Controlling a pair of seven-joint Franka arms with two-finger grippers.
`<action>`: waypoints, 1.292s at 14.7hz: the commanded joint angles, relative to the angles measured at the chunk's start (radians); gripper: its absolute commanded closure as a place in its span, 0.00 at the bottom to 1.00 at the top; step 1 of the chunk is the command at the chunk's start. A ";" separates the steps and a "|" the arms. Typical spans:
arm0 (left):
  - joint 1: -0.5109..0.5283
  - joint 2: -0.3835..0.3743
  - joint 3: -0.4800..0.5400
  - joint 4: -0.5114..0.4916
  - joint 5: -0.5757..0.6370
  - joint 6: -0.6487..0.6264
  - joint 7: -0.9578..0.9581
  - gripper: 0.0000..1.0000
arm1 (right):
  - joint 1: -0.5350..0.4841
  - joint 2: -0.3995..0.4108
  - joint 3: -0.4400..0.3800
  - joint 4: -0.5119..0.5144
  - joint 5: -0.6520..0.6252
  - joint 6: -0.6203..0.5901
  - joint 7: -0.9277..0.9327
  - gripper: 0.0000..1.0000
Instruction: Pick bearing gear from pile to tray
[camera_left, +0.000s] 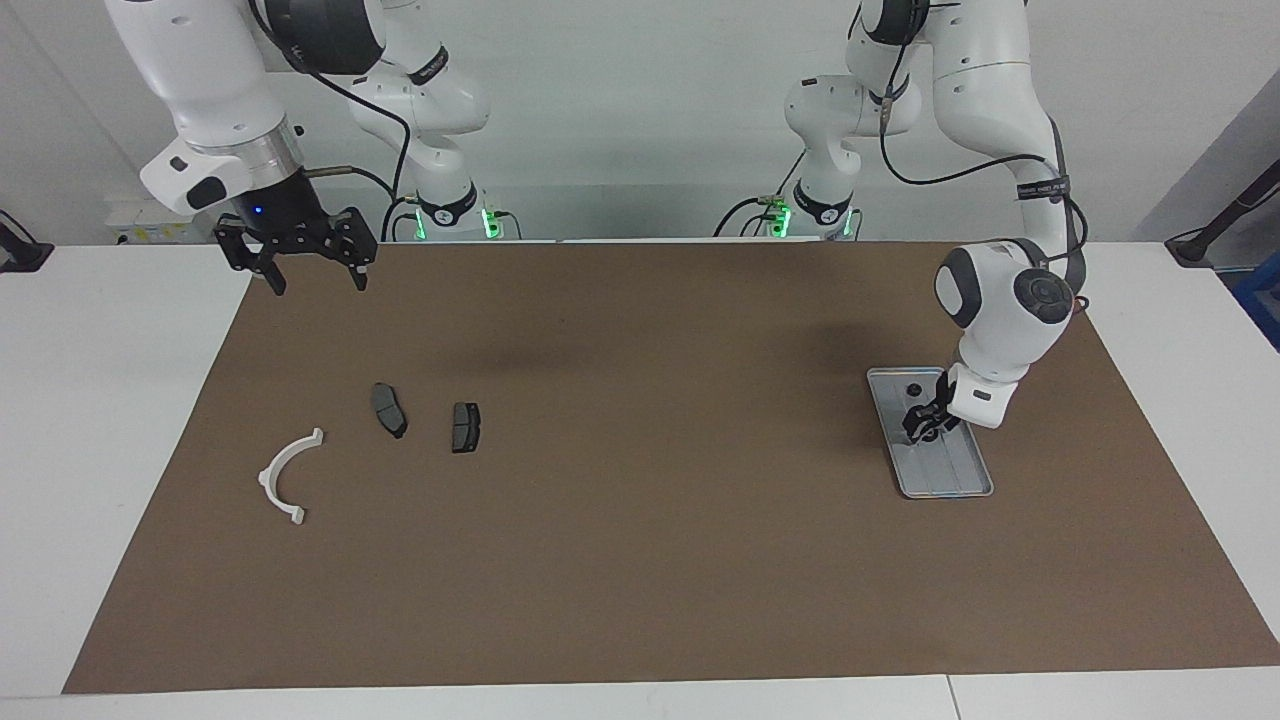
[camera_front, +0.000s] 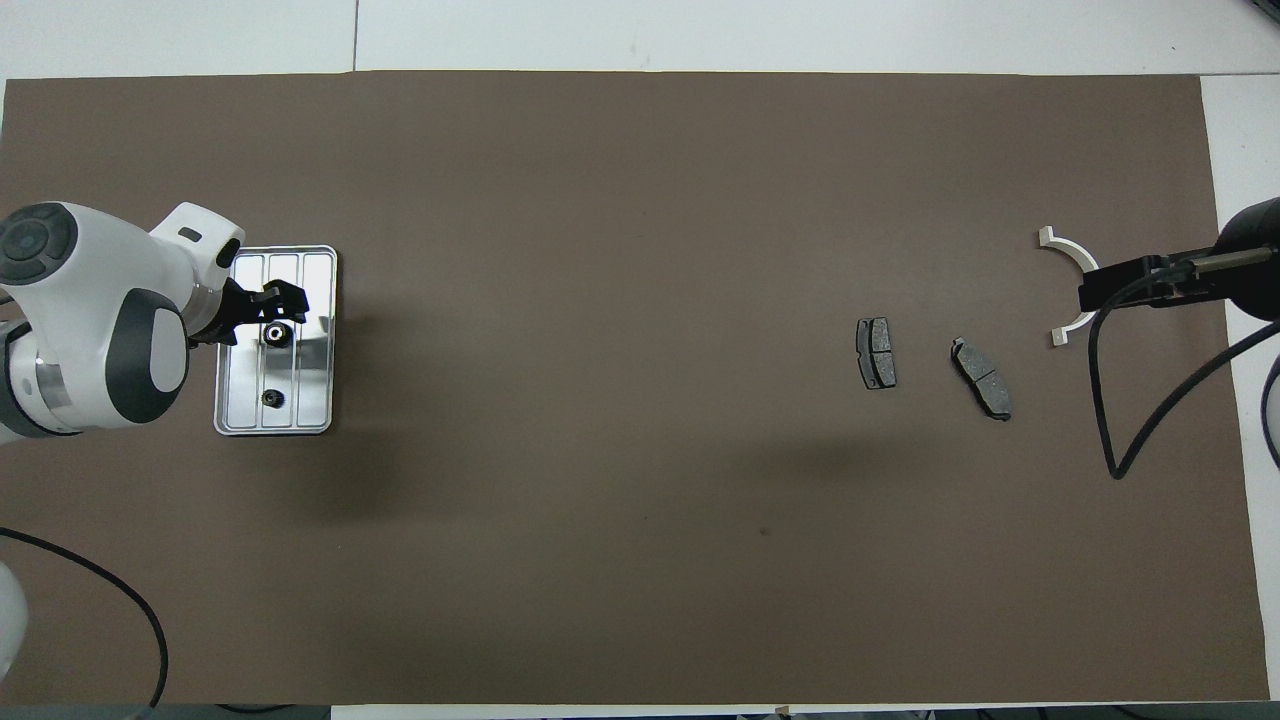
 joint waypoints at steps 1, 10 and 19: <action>0.038 -0.097 -0.006 0.056 0.003 -0.195 0.034 0.00 | 0.001 0.006 -0.005 0.018 0.026 -0.021 -0.016 0.00; 0.037 -0.233 -0.014 0.196 0.010 -0.510 0.057 0.00 | -0.003 0.001 -0.005 0.018 0.026 -0.023 -0.016 0.00; 0.046 -0.275 -0.017 0.186 0.007 -0.493 0.088 0.00 | 0.000 0.000 -0.005 0.021 0.023 -0.061 -0.016 0.00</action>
